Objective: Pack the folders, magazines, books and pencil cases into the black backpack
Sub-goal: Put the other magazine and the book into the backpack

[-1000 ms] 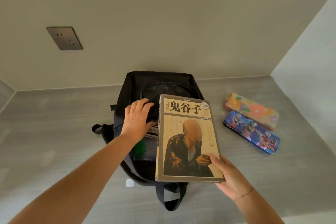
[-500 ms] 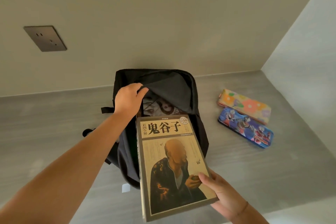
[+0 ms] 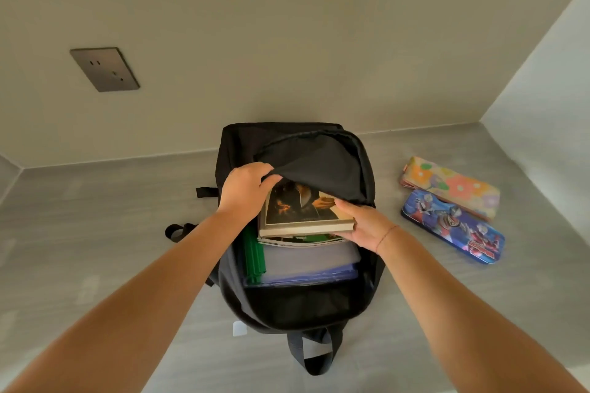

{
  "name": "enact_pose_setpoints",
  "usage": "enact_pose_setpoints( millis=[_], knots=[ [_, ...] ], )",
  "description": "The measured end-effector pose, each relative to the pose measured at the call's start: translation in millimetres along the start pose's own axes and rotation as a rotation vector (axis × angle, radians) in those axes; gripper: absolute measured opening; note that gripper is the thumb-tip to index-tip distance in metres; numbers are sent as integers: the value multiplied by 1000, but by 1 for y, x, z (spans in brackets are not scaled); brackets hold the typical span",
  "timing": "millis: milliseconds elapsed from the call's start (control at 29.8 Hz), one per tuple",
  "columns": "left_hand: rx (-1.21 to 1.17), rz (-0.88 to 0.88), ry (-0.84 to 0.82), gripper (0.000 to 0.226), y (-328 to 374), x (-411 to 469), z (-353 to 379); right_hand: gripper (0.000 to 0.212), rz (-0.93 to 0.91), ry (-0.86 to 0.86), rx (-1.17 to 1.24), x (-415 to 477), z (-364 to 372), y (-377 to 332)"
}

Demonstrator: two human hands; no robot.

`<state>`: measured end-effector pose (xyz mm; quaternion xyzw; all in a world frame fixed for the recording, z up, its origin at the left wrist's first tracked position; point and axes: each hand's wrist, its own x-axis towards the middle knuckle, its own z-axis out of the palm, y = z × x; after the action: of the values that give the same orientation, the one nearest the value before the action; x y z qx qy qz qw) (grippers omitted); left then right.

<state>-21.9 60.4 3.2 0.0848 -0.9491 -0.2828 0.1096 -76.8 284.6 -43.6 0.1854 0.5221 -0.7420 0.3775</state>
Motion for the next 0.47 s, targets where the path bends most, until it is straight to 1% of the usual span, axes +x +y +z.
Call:
enact_pose_setpoints(
  millis=[134,202,269,370,471],
  knots=[
    [-8,28,-38,19,-7,-5,7,33,96,-81,45,-10,-13,17],
    [-14,26,-62,17,-11,-8,11,31,95,-86,91,-13,-14,27],
    [-11,26,-65,16,-13,-12,14,30,47,-38,142,-9,-7,28],
    [-5,15,-42,17,-12,-14,14,20,-19,65,190,2,11,20],
    [18,23,-12,18,-9,-12,13,10,-26,149,274,8,21,14]
  ],
)
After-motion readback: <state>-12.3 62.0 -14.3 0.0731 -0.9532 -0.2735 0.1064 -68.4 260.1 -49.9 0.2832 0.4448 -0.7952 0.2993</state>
